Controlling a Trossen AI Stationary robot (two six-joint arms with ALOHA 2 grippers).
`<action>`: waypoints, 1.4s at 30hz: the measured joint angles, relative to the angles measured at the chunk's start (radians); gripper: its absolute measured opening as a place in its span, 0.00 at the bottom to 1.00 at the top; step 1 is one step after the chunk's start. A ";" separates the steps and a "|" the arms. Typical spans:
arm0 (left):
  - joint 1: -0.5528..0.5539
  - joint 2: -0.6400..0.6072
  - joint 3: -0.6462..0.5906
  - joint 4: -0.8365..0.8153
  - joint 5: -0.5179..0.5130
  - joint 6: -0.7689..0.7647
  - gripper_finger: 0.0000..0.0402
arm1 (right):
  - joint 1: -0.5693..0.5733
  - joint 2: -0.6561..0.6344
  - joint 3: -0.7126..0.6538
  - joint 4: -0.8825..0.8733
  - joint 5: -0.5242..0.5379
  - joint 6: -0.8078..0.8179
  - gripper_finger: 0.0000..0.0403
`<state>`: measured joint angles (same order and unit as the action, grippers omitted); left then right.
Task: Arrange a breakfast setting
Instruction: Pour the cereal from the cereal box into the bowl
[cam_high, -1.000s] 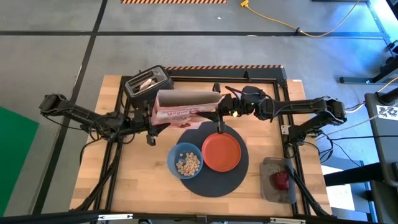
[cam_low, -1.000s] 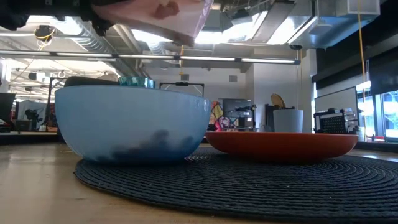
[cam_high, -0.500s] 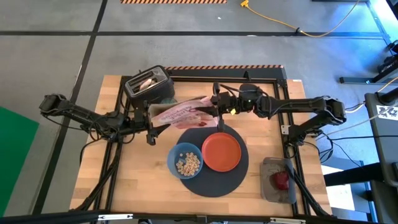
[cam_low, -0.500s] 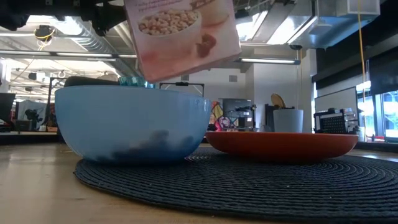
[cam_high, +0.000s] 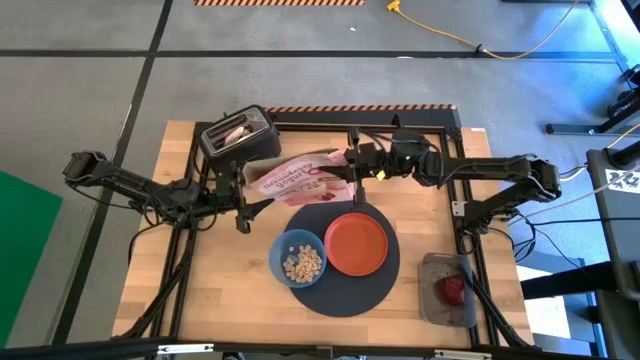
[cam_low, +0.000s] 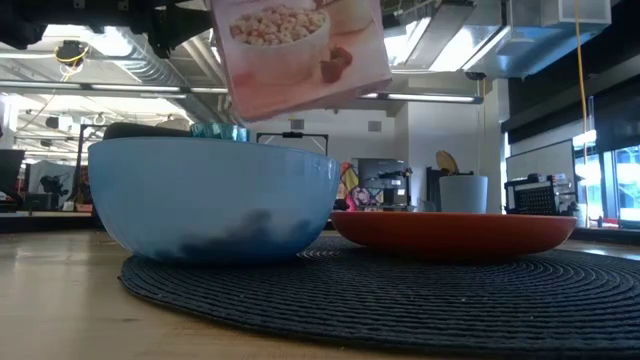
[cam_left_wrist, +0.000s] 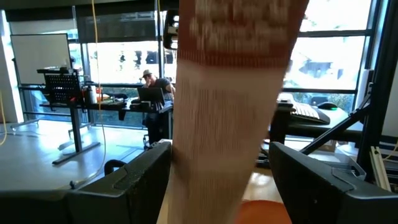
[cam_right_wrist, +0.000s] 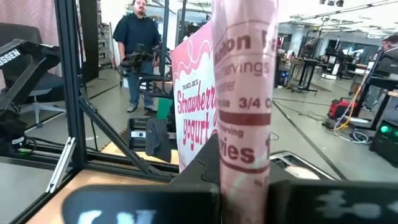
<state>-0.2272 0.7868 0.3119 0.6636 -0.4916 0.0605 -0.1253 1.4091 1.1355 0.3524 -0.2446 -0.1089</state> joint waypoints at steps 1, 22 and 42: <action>0.000 0.000 0.000 -0.001 -0.002 0.000 0.66 | -0.005 -0.012 0.000 -0.017 0.001 -0.003 0.00; -0.014 0.000 0.000 -0.116 -0.021 -0.007 0.66 | -0.406 -0.113 -0.383 0.442 -0.375 0.055 0.00; 0.005 0.000 0.000 -0.113 -0.067 0.020 0.66 | -0.555 0.211 -0.462 0.986 -0.479 0.305 0.00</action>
<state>-0.2226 0.7872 0.3119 0.5508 -0.5590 0.0804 -0.6804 1.6202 0.6733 1.3380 -0.7235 0.1958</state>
